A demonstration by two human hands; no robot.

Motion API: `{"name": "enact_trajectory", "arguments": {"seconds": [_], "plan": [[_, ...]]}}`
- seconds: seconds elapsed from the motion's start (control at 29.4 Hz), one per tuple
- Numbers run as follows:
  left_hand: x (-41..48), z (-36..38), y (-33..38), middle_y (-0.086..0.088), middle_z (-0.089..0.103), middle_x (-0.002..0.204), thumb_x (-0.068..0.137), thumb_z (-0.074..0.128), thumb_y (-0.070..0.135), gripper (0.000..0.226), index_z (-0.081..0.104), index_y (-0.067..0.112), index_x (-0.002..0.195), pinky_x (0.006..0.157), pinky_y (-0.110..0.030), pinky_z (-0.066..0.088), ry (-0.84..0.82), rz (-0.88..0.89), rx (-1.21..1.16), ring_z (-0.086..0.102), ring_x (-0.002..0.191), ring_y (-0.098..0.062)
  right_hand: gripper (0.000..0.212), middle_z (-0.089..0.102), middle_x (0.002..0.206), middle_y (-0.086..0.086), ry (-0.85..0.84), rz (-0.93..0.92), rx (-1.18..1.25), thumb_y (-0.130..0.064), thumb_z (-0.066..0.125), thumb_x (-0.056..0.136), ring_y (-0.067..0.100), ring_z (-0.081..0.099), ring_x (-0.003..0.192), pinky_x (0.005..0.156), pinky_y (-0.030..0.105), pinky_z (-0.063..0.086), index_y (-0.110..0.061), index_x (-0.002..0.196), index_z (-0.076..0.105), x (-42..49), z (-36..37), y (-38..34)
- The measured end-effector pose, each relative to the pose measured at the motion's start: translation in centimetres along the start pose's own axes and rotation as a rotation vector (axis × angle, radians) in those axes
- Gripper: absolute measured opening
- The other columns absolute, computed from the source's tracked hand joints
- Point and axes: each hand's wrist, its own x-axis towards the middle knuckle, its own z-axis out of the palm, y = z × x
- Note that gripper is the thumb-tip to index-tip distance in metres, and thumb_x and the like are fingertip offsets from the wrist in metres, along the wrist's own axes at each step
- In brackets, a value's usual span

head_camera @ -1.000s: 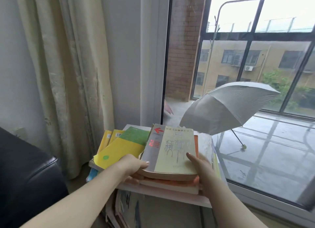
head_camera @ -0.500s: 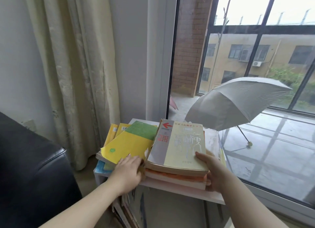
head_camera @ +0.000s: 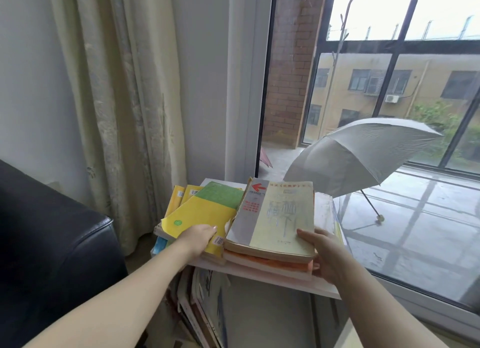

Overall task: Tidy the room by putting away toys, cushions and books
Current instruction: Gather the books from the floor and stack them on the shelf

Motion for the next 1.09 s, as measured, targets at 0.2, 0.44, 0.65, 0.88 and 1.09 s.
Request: {"name": "enact_trajectory", "arguments": {"seconds": [0.2, 0.44, 0.65, 0.88, 1.09], "plan": [[-1.9, 2.0, 1.1, 0.001, 0.068, 0.102, 0.089, 0.062, 0.029, 0.038, 0.057, 0.014, 0.123, 0.068, -0.025, 0.049, -0.069, 0.002, -0.406, 0.064, 0.088, -0.012, 0.043, 0.071, 0.102, 0.013, -0.044, -0.254, 0.137, 0.005, 0.061, 0.084, 0.028, 0.071, 0.083, 0.062, 0.037, 0.06, -0.016, 0.121, 0.055, -2.2, 0.4, 3.1], [-3.8, 4.1, 0.1, -0.017, 0.068, 0.094, 0.08, 0.063, -0.006, 0.032, 0.059, 0.003, 0.111, 0.073, -0.043, 0.056, -0.06, -0.062, -1.072, 0.064, 0.08, -0.03, 0.103, 0.067, 0.118, 0.011, -0.32, -0.241, 0.124, -0.011, 0.094, 0.031, 0.031, 0.069, 0.094, 0.062, 0.039, 0.057, -0.023, 0.125, 0.051, -3.8, -1.6, 5.4], [-6.5, 3.1, -1.2, -0.013, 0.073, 0.095, 0.055, 0.075, -0.01, 0.065, 0.054, 0.0, 0.116, 0.069, -0.04, 0.058, -0.148, 0.213, -0.931, 0.07, 0.088, -0.027, 0.068, 0.069, 0.104, 0.012, -0.308, -0.289, -0.163, 0.015, 0.062, 0.056, 0.026, 0.069, 0.094, 0.067, 0.035, 0.058, -0.014, 0.116, 0.054, -5.0, -0.8, 6.1], [-8.8, 4.7, -3.3, 0.01, 0.073, 0.095, 0.069, 0.071, -0.015, 0.056, 0.058, 0.023, 0.107, 0.074, -0.018, 0.053, -0.192, 0.235, -0.512, 0.066, 0.092, -0.002, 0.062, 0.069, 0.095, 0.012, -0.08, -0.064, -0.279, 0.004, 0.062, 0.039, 0.033, 0.061, 0.097, 0.082, 0.045, 0.053, -0.007, 0.1, 0.062, -5.2, -0.7, 12.2], [-7.7, 7.2, -9.4, 0.017, 0.073, 0.082, 0.068, 0.075, -0.012, 0.047, 0.065, 0.026, 0.094, 0.067, -0.013, 0.052, -0.218, 0.05, -0.364, 0.066, 0.089, 0.001, 0.045, 0.065, 0.094, 0.003, -0.097, 0.089, -0.423, 0.016, 0.066, 0.064, 0.023, 0.058, 0.095, 0.079, 0.034, 0.048, -0.018, 0.092, 0.058, -2.8, -1.5, 14.7]]}}
